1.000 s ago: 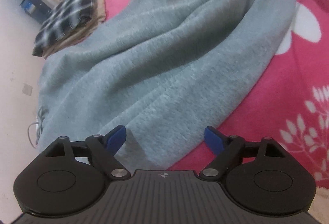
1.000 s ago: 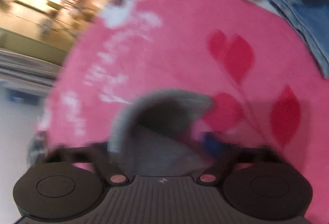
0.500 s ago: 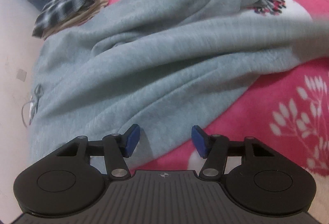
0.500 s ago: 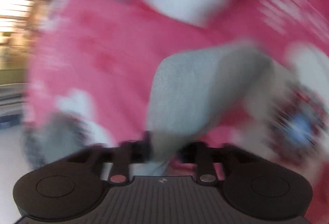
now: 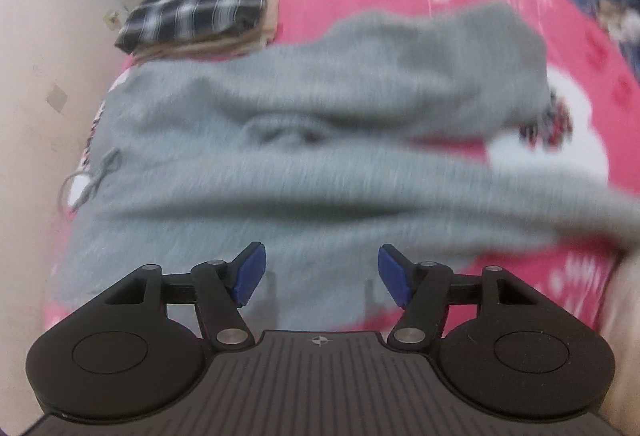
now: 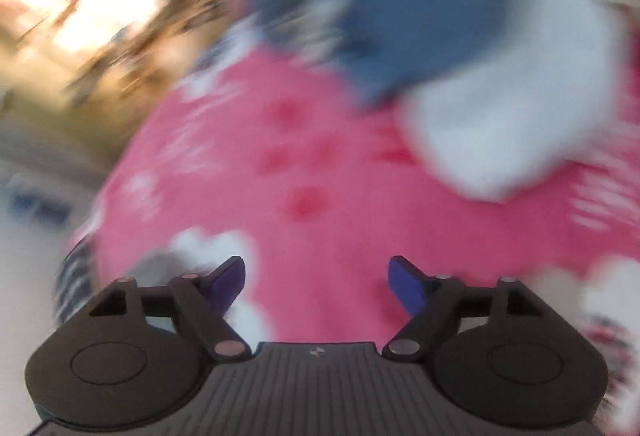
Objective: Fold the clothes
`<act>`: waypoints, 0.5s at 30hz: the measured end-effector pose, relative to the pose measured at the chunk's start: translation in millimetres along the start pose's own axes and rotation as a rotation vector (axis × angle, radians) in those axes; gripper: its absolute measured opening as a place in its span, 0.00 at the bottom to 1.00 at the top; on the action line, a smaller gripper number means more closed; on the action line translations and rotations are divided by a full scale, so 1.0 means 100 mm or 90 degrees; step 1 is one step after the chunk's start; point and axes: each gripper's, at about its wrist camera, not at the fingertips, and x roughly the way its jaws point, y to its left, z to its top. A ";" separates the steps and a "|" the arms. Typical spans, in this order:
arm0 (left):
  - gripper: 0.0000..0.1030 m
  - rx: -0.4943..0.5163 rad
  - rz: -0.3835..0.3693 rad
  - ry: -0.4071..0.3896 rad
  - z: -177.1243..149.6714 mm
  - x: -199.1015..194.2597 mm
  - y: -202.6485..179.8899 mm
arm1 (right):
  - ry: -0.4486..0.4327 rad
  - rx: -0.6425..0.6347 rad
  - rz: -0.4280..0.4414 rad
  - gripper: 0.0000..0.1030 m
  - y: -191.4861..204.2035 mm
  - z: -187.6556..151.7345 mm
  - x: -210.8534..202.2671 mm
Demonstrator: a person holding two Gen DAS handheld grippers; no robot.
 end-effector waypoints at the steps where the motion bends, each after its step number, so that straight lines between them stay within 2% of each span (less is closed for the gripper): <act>1: 0.64 -0.017 -0.006 -0.005 0.09 0.04 -0.01 | 0.027 -0.020 0.035 0.80 0.17 0.03 0.26; 2: 0.71 -0.036 -0.002 -0.013 0.15 0.06 -0.01 | 0.053 -0.040 0.070 0.81 0.34 0.06 0.52; 4: 0.77 -0.075 0.005 -0.034 0.26 0.10 0.00 | 0.088 -0.078 0.107 0.81 0.65 0.06 1.07; 7: 0.77 -0.122 -0.028 -0.045 0.33 0.11 0.05 | 0.126 -0.121 0.117 0.81 1.01 0.06 1.82; 9: 0.77 -0.148 -0.035 -0.048 0.35 0.15 0.09 | 0.147 -0.096 0.136 0.81 1.10 0.02 2.21; 10: 0.77 -0.161 -0.032 -0.048 0.36 0.18 0.12 | 0.167 -0.068 0.157 0.70 1.11 -0.02 2.36; 11: 0.76 -0.172 -0.027 -0.047 0.36 0.21 0.15 | 0.185 -0.062 0.189 0.59 1.20 -0.11 2.42; 12: 0.76 -0.185 -0.021 -0.051 0.35 0.23 0.19 | 0.200 -0.070 0.223 0.59 1.33 -0.22 2.44; 15: 0.76 -0.228 -0.004 -0.059 0.32 0.28 0.35 | 0.211 -0.250 0.328 0.59 2.01 -0.78 2.28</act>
